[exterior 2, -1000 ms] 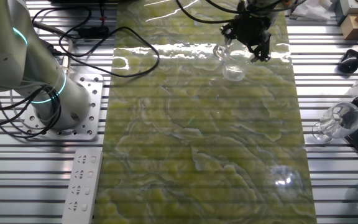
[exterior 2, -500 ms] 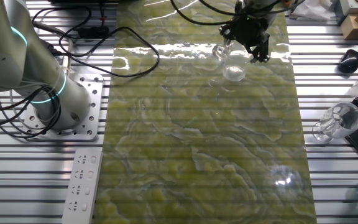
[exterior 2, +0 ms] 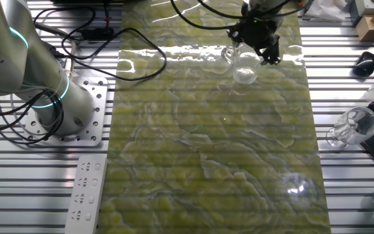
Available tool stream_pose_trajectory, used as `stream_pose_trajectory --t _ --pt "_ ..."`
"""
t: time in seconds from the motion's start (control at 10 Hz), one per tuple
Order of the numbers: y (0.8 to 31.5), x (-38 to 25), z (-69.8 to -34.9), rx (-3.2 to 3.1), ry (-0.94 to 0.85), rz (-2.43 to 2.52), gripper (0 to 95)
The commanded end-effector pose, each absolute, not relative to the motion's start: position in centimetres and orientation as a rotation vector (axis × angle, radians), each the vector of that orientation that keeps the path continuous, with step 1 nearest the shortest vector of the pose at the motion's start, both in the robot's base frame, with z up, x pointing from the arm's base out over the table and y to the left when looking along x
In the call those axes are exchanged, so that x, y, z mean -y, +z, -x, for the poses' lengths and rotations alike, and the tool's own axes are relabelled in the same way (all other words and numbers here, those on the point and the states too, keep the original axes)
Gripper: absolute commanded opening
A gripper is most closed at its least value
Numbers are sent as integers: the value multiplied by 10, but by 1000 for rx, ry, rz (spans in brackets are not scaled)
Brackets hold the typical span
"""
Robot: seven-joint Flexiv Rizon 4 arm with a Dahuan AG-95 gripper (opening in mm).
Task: Pick up the cup
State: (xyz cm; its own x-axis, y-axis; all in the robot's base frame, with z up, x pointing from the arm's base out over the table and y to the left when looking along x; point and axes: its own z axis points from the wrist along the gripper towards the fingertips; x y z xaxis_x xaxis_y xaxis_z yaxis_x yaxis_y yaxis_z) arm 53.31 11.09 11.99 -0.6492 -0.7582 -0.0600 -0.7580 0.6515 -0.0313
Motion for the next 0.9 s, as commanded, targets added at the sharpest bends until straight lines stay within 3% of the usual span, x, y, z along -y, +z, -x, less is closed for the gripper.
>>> stream_pose_trajectory --t 0.1,0.9 --pt "121 -110 -530 -2802 -19 1269 0" --pt "172 -96 -520 -2819 -6 1302 0"
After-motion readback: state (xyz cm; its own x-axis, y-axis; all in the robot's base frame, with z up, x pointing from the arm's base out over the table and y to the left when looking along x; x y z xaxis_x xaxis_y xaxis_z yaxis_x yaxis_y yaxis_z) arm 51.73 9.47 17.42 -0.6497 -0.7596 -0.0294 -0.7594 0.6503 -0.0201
